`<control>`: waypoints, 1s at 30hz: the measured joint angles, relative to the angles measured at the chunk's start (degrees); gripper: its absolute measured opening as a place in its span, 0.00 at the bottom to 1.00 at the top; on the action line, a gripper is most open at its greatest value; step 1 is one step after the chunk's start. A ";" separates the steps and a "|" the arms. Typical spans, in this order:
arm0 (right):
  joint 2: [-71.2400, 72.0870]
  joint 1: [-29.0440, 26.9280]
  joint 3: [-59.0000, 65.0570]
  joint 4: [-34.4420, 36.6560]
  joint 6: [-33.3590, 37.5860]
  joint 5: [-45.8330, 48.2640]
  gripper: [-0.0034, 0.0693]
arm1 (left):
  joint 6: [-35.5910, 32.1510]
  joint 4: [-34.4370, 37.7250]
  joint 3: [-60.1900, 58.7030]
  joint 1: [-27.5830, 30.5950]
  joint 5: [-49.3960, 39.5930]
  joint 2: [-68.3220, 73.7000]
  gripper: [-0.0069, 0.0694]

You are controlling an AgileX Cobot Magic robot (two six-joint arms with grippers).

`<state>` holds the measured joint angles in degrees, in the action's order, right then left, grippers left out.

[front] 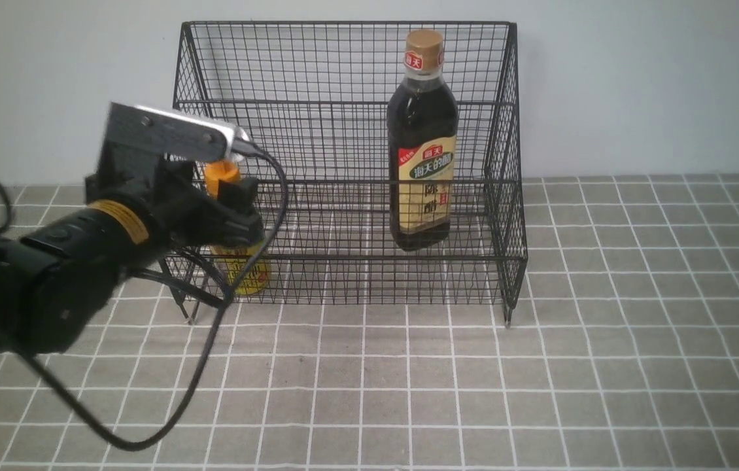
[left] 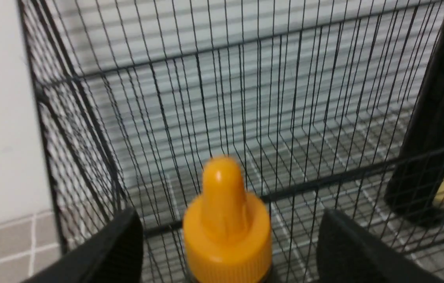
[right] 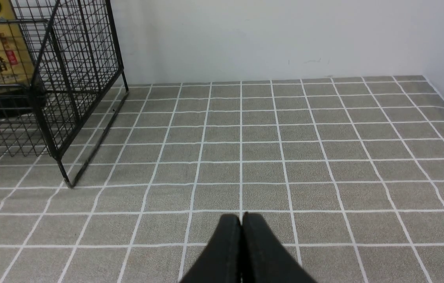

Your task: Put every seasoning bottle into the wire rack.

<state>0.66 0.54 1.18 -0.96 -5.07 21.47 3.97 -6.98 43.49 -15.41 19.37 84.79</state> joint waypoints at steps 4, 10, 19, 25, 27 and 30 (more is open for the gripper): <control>0.00 0.00 0.00 0.00 0.00 0.00 0.03 | 0.00 0.16 0.00 0.00 -5.98 -8.55 0.81; 0.00 0.00 0.00 0.00 0.00 0.00 0.03 | 0.07 0.23 0.00 0.00 -23.84 -21.35 0.60; 0.00 0.00 0.00 0.00 0.00 0.00 0.03 | 2.55 2.91 0.00 0.00 -50.35 -42.68 0.09; 0.00 0.00 0.00 0.00 0.00 0.00 0.03 | 2.62 3.39 0.00 0.00 -59.54 -52.39 0.08; 0.00 0.00 0.00 0.00 0.00 0.00 0.03 | 2.62 3.39 0.00 0.00 -62.62 -55.35 0.08; 0.00 0.00 0.00 0.00 0.00 0.00 0.03 | 2.62 3.39 0.00 0.00 -64.46 -57.26 0.08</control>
<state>0.66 0.54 1.18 -0.96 -5.07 21.47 6.59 -3.59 43.49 -15.41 -45.09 27.53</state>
